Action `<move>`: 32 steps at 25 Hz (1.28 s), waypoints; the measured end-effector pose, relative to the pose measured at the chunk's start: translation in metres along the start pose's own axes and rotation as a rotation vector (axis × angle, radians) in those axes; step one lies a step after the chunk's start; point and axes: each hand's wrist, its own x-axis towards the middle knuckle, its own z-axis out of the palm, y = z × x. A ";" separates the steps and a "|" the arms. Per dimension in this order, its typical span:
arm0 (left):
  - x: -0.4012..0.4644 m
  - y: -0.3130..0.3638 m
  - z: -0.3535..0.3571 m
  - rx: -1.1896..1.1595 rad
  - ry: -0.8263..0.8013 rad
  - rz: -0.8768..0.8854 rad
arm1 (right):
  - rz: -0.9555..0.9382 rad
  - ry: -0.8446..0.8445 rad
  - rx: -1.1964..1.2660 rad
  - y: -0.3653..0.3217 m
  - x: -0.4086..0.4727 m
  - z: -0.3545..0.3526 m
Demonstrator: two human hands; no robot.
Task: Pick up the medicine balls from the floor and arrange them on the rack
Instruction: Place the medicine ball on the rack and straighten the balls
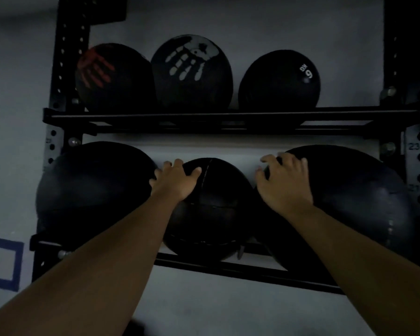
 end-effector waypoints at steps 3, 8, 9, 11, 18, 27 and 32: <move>0.013 -0.030 0.009 -0.249 -0.116 -0.079 | 0.033 -0.192 0.095 -0.062 0.028 0.037; 0.013 -0.037 0.046 -0.424 0.003 -0.051 | 0.204 -0.283 0.170 -0.092 0.068 0.071; 0.013 -0.035 0.051 -0.435 0.040 -0.056 | 0.224 -0.302 0.203 -0.091 0.073 0.073; 0.014 -0.033 0.059 -0.443 0.117 -0.063 | 0.251 -0.327 0.272 -0.091 0.077 0.078; 0.069 -0.077 0.044 -0.514 -0.122 0.272 | 0.269 -0.233 -0.076 -0.104 0.049 0.081; 0.011 -0.027 0.071 -0.352 0.247 0.079 | 0.264 -0.387 0.285 -0.093 0.087 0.084; 0.055 -0.071 0.061 -0.465 0.078 0.370 | 0.267 -0.325 0.072 -0.098 0.068 0.083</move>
